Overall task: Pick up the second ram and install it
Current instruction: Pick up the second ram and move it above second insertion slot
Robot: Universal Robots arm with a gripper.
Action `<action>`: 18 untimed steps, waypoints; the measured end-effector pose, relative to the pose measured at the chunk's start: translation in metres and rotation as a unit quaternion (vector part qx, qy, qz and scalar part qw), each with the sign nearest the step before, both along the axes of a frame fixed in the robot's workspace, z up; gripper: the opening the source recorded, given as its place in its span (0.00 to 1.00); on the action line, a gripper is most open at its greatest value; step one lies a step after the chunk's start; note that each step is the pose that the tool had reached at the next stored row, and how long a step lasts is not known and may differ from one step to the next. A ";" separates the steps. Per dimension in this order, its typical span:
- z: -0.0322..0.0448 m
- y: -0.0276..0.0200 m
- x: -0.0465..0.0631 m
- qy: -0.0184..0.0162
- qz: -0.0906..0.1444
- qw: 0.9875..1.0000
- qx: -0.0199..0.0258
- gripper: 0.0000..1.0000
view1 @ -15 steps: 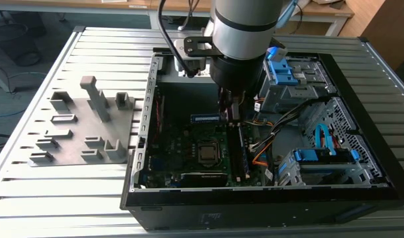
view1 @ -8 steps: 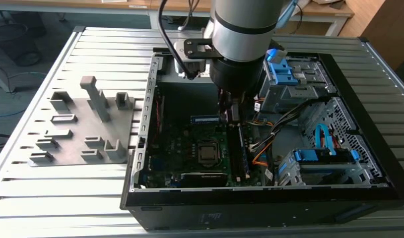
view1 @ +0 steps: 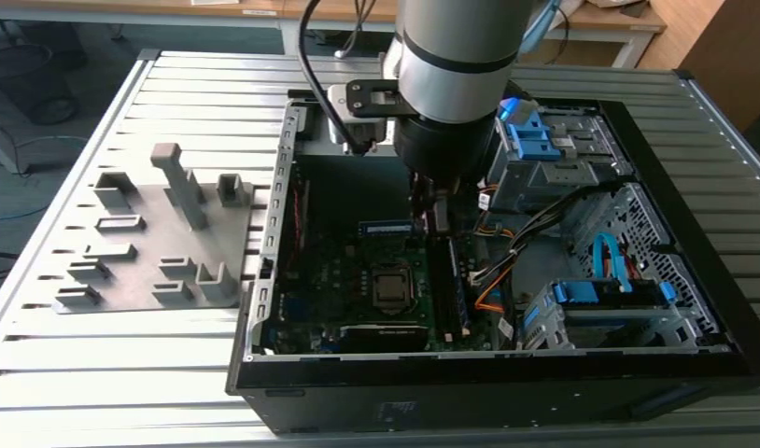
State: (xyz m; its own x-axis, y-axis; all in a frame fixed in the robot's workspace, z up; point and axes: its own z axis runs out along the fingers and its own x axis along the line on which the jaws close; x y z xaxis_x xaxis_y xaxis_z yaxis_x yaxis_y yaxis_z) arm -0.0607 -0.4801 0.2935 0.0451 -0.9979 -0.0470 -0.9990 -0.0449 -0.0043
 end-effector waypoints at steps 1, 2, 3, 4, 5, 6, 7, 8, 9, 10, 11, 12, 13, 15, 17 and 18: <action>-0.0008 0.0000 0.000 0.000 0.000 1.000 0.000 0.14; -0.0016 0.0000 0.000 0.000 0.000 1.000 0.000 0.14; -0.0024 -0.0003 0.000 0.000 0.000 1.000 0.000 0.14; -0.0032 -0.0008 0.000 0.000 0.000 1.000 0.000 0.14; -0.0039 -0.0013 0.000 0.000 0.000 1.000 0.000 0.14; -0.0044 -0.0021 0.000 0.000 0.000 1.000 0.000 0.14; -0.0047 -0.0026 0.000 0.000 0.000 1.000 0.000 0.14; -0.0048 -0.0027 0.000 0.000 0.000 1.000 0.000 0.14; -0.0048 -0.0027 0.000 0.000 0.000 1.000 0.000 0.14; -0.0047 -0.0028 0.000 0.000 0.000 1.000 0.000 0.14; -0.0047 -0.0028 0.000 0.000 0.000 1.000 -0.001 0.14; -0.0047 -0.0028 0.000 0.000 0.000 1.000 -0.001 0.14; -0.0048 -0.0028 0.000 0.000 0.000 1.000 -0.001 0.14; -0.0048 -0.0028 0.000 0.000 0.000 1.000 -0.001 0.14; -0.0048 -0.0028 0.000 0.000 0.000 1.000 -0.001 0.14; -0.0048 -0.0028 0.000 0.000 0.000 1.000 -0.001 0.14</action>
State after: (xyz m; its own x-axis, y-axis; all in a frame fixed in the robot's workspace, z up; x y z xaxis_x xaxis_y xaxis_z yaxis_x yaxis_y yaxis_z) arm -0.0607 -0.4829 0.2887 0.0451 -0.9979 -0.0454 -0.9990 -0.0450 -0.0043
